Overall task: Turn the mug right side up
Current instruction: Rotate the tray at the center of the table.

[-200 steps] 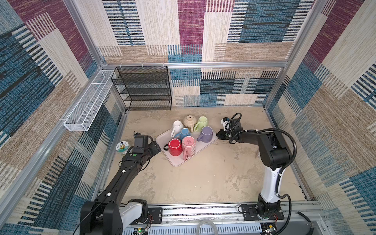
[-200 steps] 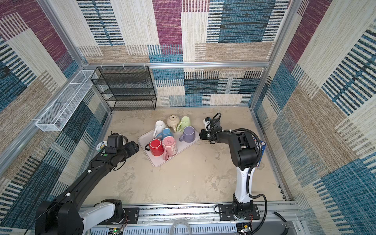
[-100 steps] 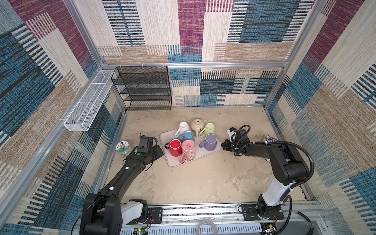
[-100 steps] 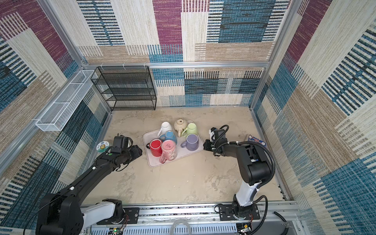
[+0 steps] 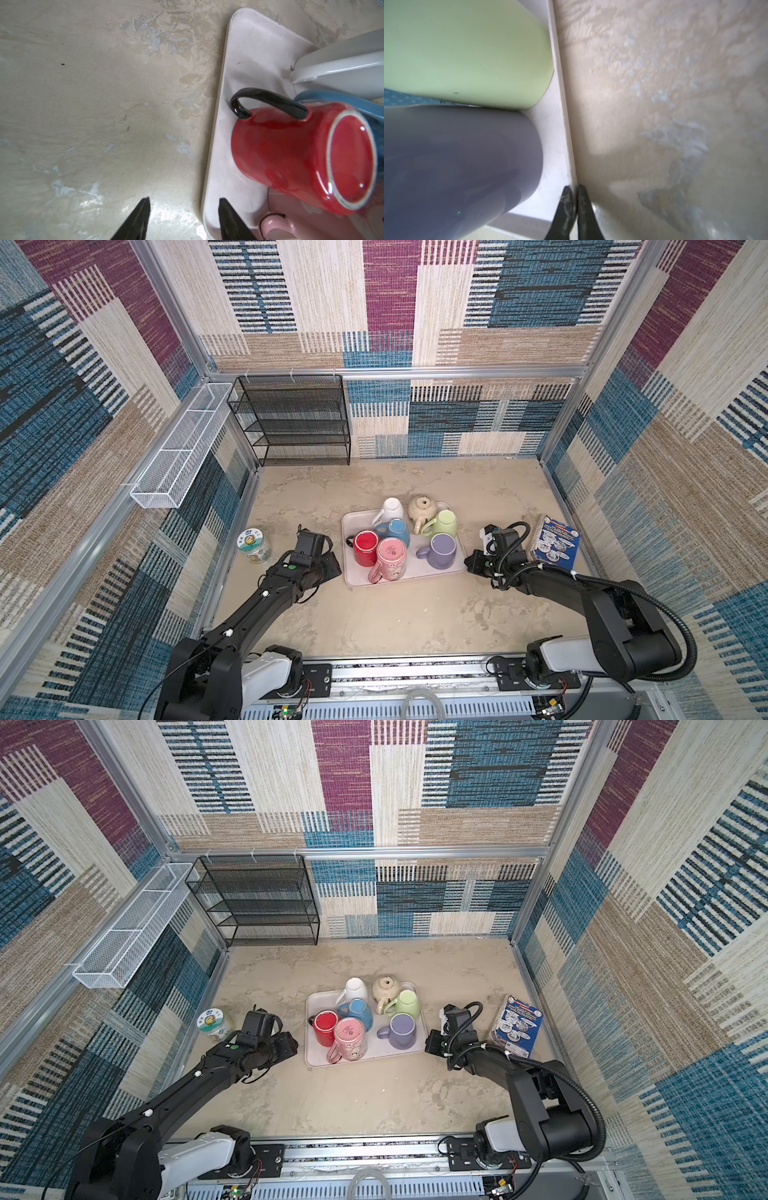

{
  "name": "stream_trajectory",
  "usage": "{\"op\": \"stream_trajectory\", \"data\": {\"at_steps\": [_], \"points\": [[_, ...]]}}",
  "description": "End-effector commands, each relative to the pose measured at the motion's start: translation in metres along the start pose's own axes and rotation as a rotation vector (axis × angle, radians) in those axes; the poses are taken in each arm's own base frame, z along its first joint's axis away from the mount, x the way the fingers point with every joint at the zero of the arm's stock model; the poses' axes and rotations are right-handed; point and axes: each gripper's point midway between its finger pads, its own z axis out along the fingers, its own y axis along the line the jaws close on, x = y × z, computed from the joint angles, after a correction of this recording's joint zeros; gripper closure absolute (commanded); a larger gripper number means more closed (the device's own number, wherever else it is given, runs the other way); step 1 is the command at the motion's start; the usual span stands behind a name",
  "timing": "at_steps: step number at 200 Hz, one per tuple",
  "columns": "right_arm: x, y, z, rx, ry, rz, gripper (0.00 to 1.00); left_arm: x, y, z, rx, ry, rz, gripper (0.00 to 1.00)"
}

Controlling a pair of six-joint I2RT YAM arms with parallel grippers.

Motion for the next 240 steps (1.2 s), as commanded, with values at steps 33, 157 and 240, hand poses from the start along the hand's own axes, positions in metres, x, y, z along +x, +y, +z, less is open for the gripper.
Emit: {"op": "stream_trajectory", "data": {"at_steps": [33, 157, 240], "points": [[0.033, -0.012, -0.015, 0.039, 0.03, 0.053, 1.0, 0.018, -0.002, -0.001, 0.033, 0.041, 0.029, 0.44], [0.041, -0.035, -0.039, 0.116, -0.106, 0.165, 0.73, 0.007, -0.019, -0.016, 0.067, 0.009, 0.064, 0.44], [-0.001, -0.016, -0.069, 0.1, -0.261, 0.098, 0.5, -0.004, -0.061, -0.071, 0.182, 0.05, 0.135, 0.44]]}}
